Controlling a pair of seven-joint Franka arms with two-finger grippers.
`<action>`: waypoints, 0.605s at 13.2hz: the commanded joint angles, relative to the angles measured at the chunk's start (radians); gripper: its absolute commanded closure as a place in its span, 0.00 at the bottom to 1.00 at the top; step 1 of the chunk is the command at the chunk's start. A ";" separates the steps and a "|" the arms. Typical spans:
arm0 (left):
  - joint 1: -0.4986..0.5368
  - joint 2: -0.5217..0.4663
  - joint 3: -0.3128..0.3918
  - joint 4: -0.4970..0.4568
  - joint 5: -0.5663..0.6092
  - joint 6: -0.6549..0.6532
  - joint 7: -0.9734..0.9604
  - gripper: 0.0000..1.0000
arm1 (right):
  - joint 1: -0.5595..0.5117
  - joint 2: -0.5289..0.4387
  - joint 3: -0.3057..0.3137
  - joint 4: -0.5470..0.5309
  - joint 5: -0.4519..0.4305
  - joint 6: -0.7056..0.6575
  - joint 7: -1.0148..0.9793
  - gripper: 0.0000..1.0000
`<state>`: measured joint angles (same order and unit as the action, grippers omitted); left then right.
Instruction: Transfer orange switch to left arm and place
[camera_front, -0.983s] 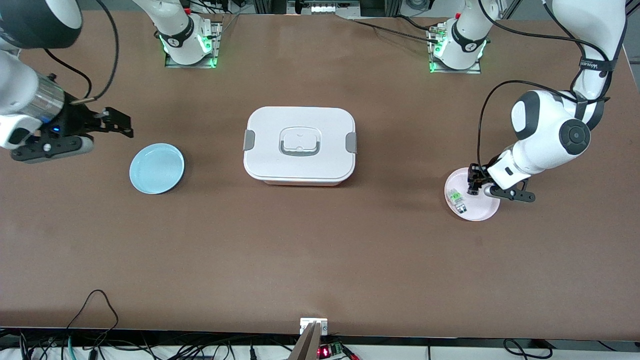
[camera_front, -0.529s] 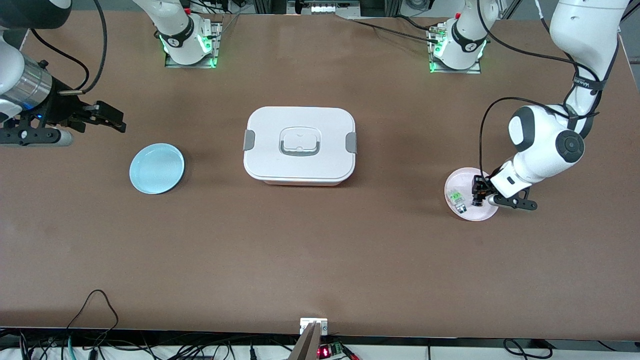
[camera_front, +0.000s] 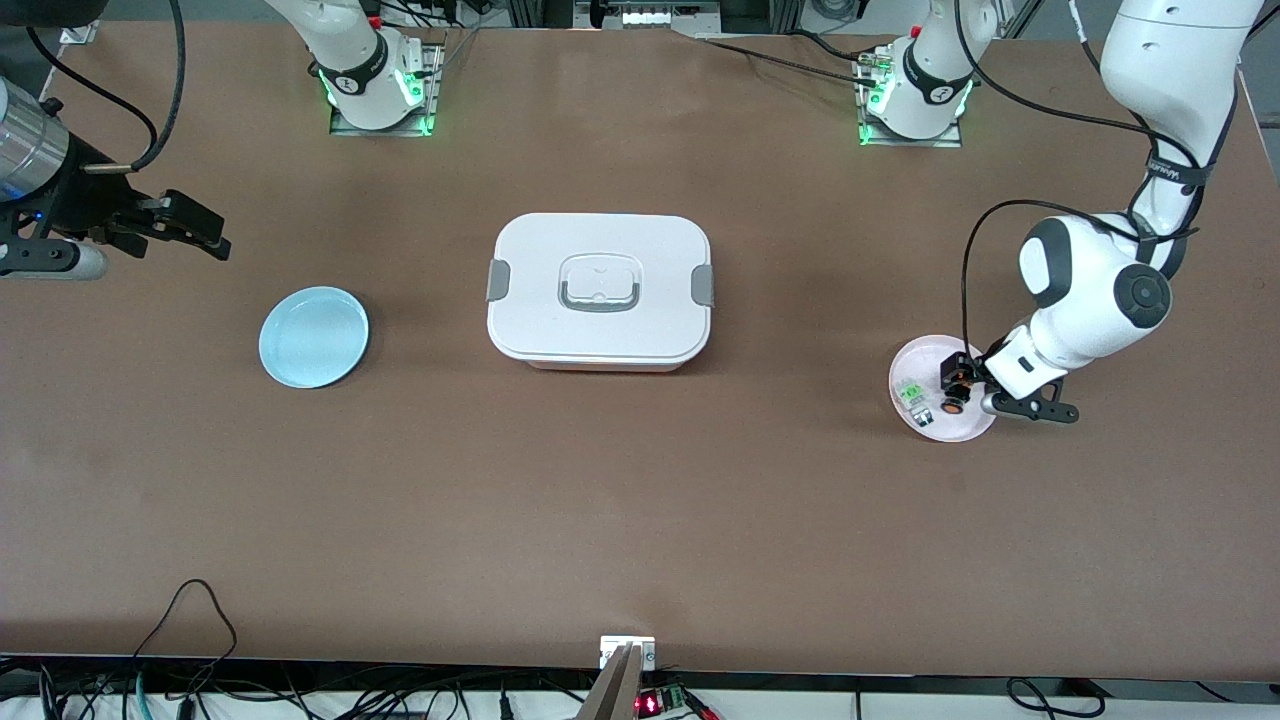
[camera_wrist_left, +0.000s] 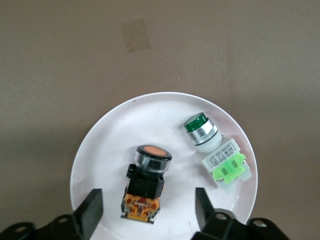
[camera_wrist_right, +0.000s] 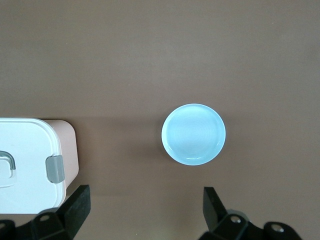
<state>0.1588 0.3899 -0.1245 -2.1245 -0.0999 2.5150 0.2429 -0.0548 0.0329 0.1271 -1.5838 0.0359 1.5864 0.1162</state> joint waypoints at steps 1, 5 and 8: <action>0.007 -0.124 0.000 -0.073 0.023 -0.071 -0.004 0.00 | -0.007 -0.002 0.005 0.015 -0.007 -0.019 0.017 0.00; -0.007 -0.333 -0.001 0.003 0.023 -0.216 0.012 0.00 | -0.004 -0.001 0.005 0.050 -0.011 -0.020 0.008 0.00; -0.010 -0.414 -0.011 0.183 0.026 -0.495 0.009 0.00 | 0.000 -0.001 0.005 0.056 -0.019 -0.046 0.006 0.00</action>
<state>0.1504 0.0227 -0.1334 -2.0412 -0.0999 2.1718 0.2439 -0.0560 0.0319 0.1282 -1.5491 0.0351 1.5807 0.1169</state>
